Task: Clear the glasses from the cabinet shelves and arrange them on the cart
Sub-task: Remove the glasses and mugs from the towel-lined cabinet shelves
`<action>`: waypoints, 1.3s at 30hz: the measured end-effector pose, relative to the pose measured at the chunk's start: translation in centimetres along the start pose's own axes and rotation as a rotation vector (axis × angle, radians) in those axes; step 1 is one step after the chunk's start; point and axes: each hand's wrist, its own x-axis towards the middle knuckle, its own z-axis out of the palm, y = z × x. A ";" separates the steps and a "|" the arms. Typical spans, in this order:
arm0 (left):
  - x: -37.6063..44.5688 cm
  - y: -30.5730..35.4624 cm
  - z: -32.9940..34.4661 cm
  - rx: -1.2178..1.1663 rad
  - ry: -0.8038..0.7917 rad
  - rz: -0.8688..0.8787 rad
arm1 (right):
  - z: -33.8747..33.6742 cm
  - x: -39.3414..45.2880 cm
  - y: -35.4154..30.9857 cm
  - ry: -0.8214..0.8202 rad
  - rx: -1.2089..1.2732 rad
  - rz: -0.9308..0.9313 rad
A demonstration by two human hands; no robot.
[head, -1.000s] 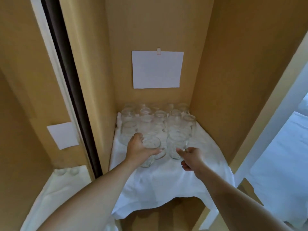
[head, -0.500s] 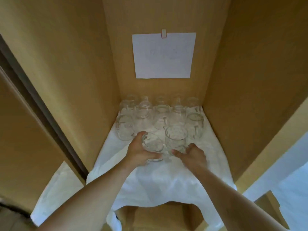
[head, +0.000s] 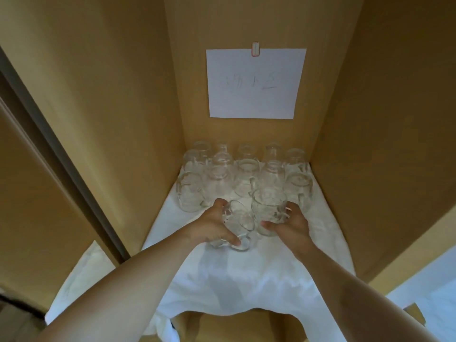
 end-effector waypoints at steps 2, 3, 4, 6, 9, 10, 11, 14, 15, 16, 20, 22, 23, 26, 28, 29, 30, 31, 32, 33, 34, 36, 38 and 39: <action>0.3 0.4 -0.1 0.036 -0.028 -0.004 | 0.0 0.4 -0.3 0.039 0.022 0.007; 0.5 0.5 0.0 0.043 -0.026 -0.002 | -0.1 0.7 -0.6 0.062 0.040 0.011; 0.7 0.6 0.1 0.037 -0.016 -0.002 | -0.2 1.0 -0.8 0.074 0.038 0.012; 1.0 0.5 0.3 0.005 -0.002 0.001 | -0.6 1.4 -1.2 0.072 -0.028 -0.002; 1.4 0.3 0.3 -0.027 -0.016 0.010 | -1.7 1.8 -1.8 0.078 -0.186 -0.021; 1.5 0.2 0.2 -0.031 -0.023 0.013 | -2.0 1.8 -2.0 0.083 -0.238 -0.022; 1.5 0.1 0.1 -0.027 -0.028 0.017 | -2.3 1.8 -2.2 0.085 -0.279 -0.022; 1.4 -0.2 -0.1 0.002 -0.016 0.029 | -2.9 1.6 -2.6 0.075 -0.358 -0.043; 1.4 -0.3 -0.1 0.006 -0.002 0.023 | -3.0 1.6 -2.6 0.073 -0.390 -0.052; 1.5 -0.1 -0.2 0.019 0.011 0.012 | -3.0 1.5 -2.6 0.076 -0.425 -0.058; 1.7 1.5 -0.3 0.269 0.053 -0.040 | -2.9 1.4 -2.9 0.094 -0.572 -0.069; 1.9 2.6 -0.5 0.407 0.049 -0.079 | -2.9 1.4 -2.9 0.087 -0.636 -0.091; 2.0 3.1 -0.5 0.466 0.045 -0.101 | -2.9 1.4 -2.9 0.084 -0.667 -0.101; 2.3 4.3 -0.8 0.551 0.059 -0.160 | -2.9 1.3 -3.0 0.076 -0.768 -0.144; 2.6 4.8 -0.8 0.572 0.072 -0.188 | -2.9 1.1 -3.1 0.062 -0.863 -0.189; 2.6 5.1 -0.9 0.588 0.079 -0.193 | -2.9 1.0 -3.2 0.049 -0.921 -0.216; 2.7 5.3 -0.9 0.599 0.085 -0.196 | -2.8 0.9 -3.4 0.031 -0.987 -0.246; 2.7 5.6 -1.1 0.604 0.088 -0.198 | -2.8 0.7 -3.5 0.008 -1.056 -0.277; 2.7 5.9 -1.3 0.611 0.086 -0.197 | -2.8 0.6 -3.7 -0.014 -1.118 -0.307; 2.7 6.2 -1.4 0.628 0.081 -0.194 | -2.7 0.4 -3.8 -0.036 -1.172 -0.333; 2.7 6.4 -1.6 0.650 0.074 -0.190 | -2.6 0.2 -3.9 -0.057 -1.223 -0.355; 2.7 6.9 -1.6 0.702 0.064 -0.182 | -2.5 -0.2 -4.1 -0.097 -1.321 -0.397; 2.7 7.4 -1.5 0.749 0.060 -0.183 | -2.3 -0.5 -4.2 -0.115 -1.394 -0.438; 2.6 7.6 -1.4 0.772 0.054 -0.186 | -2.1 -0.6 -4.3 -0.117 -1.413 -0.456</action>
